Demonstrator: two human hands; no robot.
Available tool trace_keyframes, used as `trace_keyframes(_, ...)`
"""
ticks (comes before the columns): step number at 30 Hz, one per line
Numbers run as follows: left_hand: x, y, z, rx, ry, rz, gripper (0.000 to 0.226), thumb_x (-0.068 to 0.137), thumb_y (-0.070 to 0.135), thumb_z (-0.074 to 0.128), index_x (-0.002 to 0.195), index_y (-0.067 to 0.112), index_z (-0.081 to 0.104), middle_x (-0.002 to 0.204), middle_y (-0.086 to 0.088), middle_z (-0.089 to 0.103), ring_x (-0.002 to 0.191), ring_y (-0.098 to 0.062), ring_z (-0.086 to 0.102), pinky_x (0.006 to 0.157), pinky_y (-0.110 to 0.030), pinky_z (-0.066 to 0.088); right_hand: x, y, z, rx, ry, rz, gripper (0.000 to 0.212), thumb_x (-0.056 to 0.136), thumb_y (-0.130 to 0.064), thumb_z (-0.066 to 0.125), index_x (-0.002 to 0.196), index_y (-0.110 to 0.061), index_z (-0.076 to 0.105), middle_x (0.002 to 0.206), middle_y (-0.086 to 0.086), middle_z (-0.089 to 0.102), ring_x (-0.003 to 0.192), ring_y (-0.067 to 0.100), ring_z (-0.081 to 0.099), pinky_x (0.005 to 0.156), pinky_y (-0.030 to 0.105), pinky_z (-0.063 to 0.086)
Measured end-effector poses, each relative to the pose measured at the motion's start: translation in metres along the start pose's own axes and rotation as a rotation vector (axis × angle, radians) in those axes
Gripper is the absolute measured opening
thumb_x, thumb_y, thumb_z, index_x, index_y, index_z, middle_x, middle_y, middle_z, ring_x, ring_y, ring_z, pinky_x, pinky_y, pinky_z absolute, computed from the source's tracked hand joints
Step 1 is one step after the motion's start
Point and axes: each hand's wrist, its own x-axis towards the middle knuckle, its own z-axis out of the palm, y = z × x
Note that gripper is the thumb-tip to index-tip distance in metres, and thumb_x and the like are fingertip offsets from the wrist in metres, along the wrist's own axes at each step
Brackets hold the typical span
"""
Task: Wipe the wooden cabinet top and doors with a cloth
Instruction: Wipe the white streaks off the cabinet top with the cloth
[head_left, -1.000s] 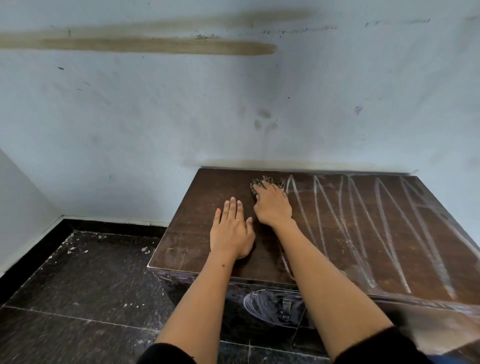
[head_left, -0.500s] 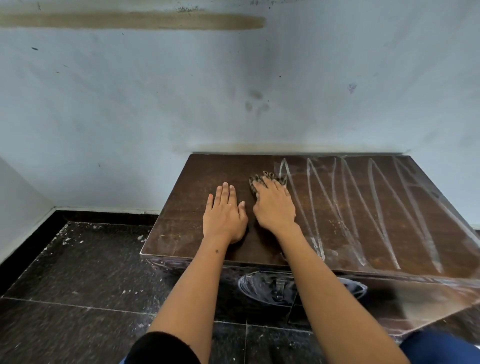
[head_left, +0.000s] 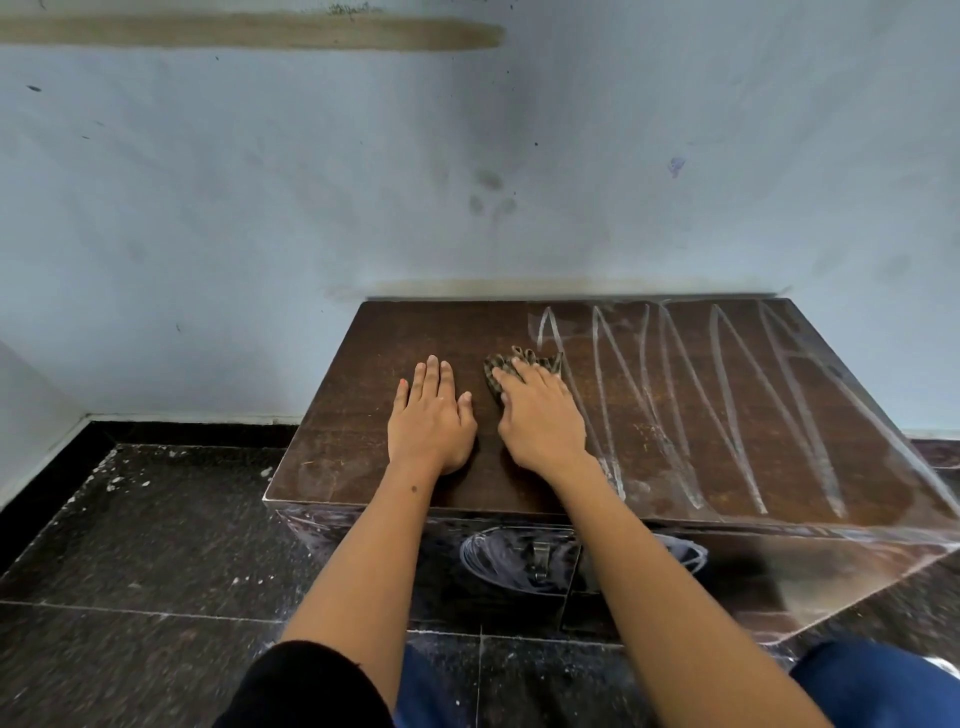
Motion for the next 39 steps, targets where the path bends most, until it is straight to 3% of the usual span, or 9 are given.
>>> trace_keyframes(3, 0.0, 0.0, 0.0, 0.001, 0.0, -0.003, 0.058, 0.101, 0.038, 0.013, 0.152, 0.011, 0.004, 0.16, -0.005, -0.002, 0.147, -0.017, -0.004, 0.118, -0.035, -0.003, -0.015, 0.0, 0.005, -0.007, 0.038, 0.01, 0.047, 0.098, -0.019, 0.037, 0.145, -0.021, 0.033, 0.154, 0.004, 0.027, 0.143, 0.021, 0.019, 0.119, 0.036, 0.011)
trace_keyframes(6, 0.002, 0.0, 0.002, 0.0, 0.003, -0.008, 0.058, 0.101, 0.038, 0.013, 0.152, 0.012, 0.004, 0.16, -0.005, -0.002, 0.147, -0.017, -0.004, 0.118, -0.035, -0.004, -0.068, 0.002, 0.013, 0.001, 0.171, -0.021, 0.046, 0.093, -0.016, 0.044, 0.139, -0.02, 0.045, 0.148, 0.005, 0.039, 0.138, 0.022, 0.032, 0.116, 0.037, 0.02)
trace_keyframes(8, 0.003, -0.001, 0.004, 0.004, 0.01, -0.009, 0.058, 0.101, 0.038, 0.013, 0.152, 0.012, 0.004, 0.16, -0.004, -0.002, 0.147, -0.017, -0.004, 0.117, -0.035, -0.004, -0.084, 0.004, 0.015, 0.016, 0.174, -0.021, 0.045, 0.091, -0.015, 0.046, 0.136, -0.02, 0.049, 0.144, 0.004, 0.044, 0.135, 0.023, 0.037, 0.114, 0.038, 0.024)
trace_keyframes(15, 0.002, -0.001, 0.002, 0.004, 0.004, -0.007, 0.058, 0.101, 0.038, 0.014, 0.152, 0.011, 0.005, 0.16, -0.005, -0.001, 0.147, -0.017, -0.003, 0.118, -0.035, -0.003, -0.009, 0.001, -0.001, 0.019, 0.001, -0.025, 0.047, 0.098, -0.019, 0.038, 0.144, -0.022, 0.035, 0.154, 0.004, 0.028, 0.142, 0.021, 0.02, 0.118, 0.035, 0.012)
trace_keyframes(19, 0.003, -0.001, 0.002, -0.001, 0.014, -0.01, 0.058, 0.101, 0.037, 0.014, 0.151, 0.011, 0.006, 0.16, -0.005, 0.0, 0.147, -0.017, -0.002, 0.118, -0.035, -0.003, -0.039, 0.001, 0.006, 0.016, 0.089, -0.023, 0.047, 0.097, -0.018, 0.039, 0.144, -0.021, 0.036, 0.153, 0.005, 0.029, 0.142, 0.021, 0.022, 0.119, 0.035, 0.013)
trace_keyframes(23, 0.003, -0.002, 0.004, 0.001, 0.016, -0.012, 0.058, 0.101, 0.037, 0.014, 0.151, 0.011, 0.005, 0.16, -0.005, -0.001, 0.147, -0.017, -0.003, 0.118, -0.035, -0.004, -0.09, 0.001, 0.012, 0.008, 0.185, -0.022, 0.046, 0.089, -0.014, 0.051, 0.135, -0.019, 0.051, 0.143, 0.006, 0.046, 0.134, 0.024, 0.04, 0.113, 0.038, 0.024)
trace_keyframes(27, 0.003, -0.001, 0.003, 0.008, -0.001, -0.01, 0.057, 0.101, 0.037, 0.013, 0.151, 0.011, 0.004, 0.16, -0.005, -0.002, 0.147, -0.017, -0.004, 0.117, -0.035, -0.004, -0.051, 0.003, 0.006, 0.054, 0.063, -0.043, 0.048, 0.096, -0.019, 0.04, 0.144, -0.023, 0.037, 0.153, 0.003, 0.029, 0.142, 0.02, 0.021, 0.119, 0.035, 0.011)
trace_keyframes(30, 0.002, -0.001, 0.002, 0.015, -0.003, -0.009, 0.057, 0.101, 0.037, 0.013, 0.151, 0.011, 0.004, 0.16, -0.005, -0.001, 0.147, -0.017, -0.003, 0.118, -0.035, -0.003, -0.021, 0.0, 0.002, 0.032, 0.027, -0.011, 0.047, 0.098, -0.021, 0.037, 0.145, -0.022, 0.034, 0.154, 0.004, 0.026, 0.143, 0.021, 0.019, 0.119, 0.036, 0.01)
trace_keyframes(39, 0.003, -0.001, 0.002, 0.013, -0.006, -0.018, 0.058, 0.101, 0.038, 0.013, 0.152, 0.011, 0.004, 0.16, -0.004, -0.002, 0.147, -0.017, -0.004, 0.118, -0.035, -0.004, -0.082, -0.002, 0.019, 0.028, 0.18, -0.02, 0.047, 0.093, -0.019, 0.043, 0.14, -0.021, 0.042, 0.15, 0.004, 0.036, 0.14, 0.022, 0.027, 0.117, 0.036, 0.013)
